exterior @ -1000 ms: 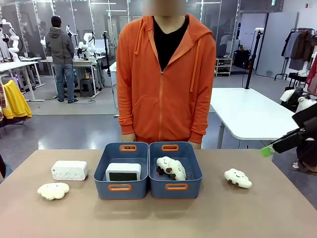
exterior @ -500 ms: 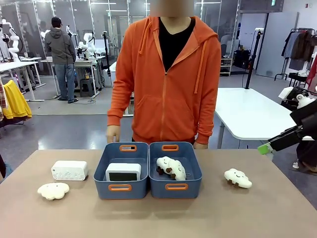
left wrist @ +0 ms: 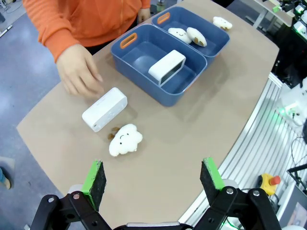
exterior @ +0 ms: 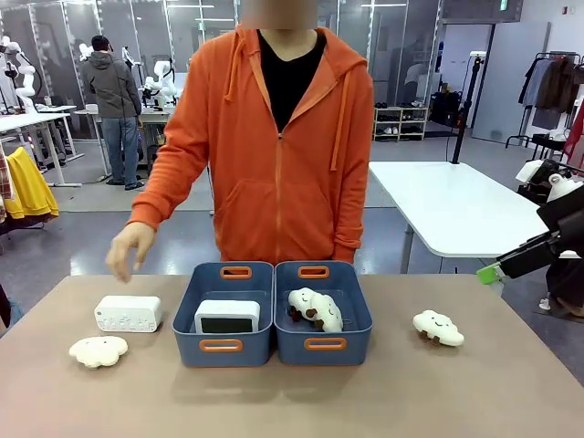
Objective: Sort the digital clocks into the basket.
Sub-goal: Pick up the Digital clock from the table and place it into the empty Plastic storage basket.
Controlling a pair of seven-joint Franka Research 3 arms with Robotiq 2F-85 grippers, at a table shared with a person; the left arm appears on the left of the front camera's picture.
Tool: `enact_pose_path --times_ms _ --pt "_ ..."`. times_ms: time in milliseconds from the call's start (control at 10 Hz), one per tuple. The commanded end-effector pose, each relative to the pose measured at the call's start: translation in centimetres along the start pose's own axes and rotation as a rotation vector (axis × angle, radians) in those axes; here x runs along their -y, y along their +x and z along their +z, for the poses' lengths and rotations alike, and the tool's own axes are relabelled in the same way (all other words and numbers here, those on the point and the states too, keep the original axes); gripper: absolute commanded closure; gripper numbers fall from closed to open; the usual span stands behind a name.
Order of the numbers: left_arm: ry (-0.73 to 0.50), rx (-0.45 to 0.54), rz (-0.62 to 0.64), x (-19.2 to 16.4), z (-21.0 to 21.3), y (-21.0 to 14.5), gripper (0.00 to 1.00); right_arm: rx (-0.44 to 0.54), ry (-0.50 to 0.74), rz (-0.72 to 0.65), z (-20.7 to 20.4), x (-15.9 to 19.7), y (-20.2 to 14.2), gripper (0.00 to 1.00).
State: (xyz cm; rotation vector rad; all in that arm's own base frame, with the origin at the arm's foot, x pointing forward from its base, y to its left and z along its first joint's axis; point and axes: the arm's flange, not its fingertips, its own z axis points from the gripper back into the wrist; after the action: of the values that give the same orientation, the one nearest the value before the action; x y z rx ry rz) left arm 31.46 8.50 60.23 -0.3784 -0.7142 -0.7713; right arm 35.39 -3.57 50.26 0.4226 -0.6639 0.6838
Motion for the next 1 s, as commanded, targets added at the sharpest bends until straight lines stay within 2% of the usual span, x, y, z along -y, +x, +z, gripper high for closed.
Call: enact_pose_path --times_ms 0,400,500,600,700,800,900 --pt "-0.022 0.010 -0.015 -0.1 0.1 0.0 0.00 -0.008 0.002 -0.002 0.2 -0.2 -0.1 0.02" --pt "0.000 0.000 0.000 0.0 0.0 0.0 0.00 -0.008 0.002 -0.002 0.2 -0.2 -0.1 0.02" --pt "0.004 -0.014 -0.207 0.6 -0.5 -0.1 0.00 -0.008 0.002 -0.002 0.2 -0.2 -0.1 0.02" --pt "0.005 0.028 -0.448 1.0 0.1 -0.4 0.00 -0.008 0.002 -0.002 0.2 -0.2 -0.1 0.02" --pt "-0.037 0.114 -0.438 0.6 1.5 -0.3 0.00 -0.008 0.002 -0.002 0.2 -0.2 -0.1 0.02" --pt "-0.065 0.279 -0.320 -0.7 4.1 -0.2 0.00 -0.008 0.002 -0.002 0.2 -0.2 -0.1 0.02" --pt "-0.003 0.354 -0.142 -2.5 5.6 -0.1 0.00 -0.008 0.002 -0.002 0.2 -0.2 -0.1 0.02"
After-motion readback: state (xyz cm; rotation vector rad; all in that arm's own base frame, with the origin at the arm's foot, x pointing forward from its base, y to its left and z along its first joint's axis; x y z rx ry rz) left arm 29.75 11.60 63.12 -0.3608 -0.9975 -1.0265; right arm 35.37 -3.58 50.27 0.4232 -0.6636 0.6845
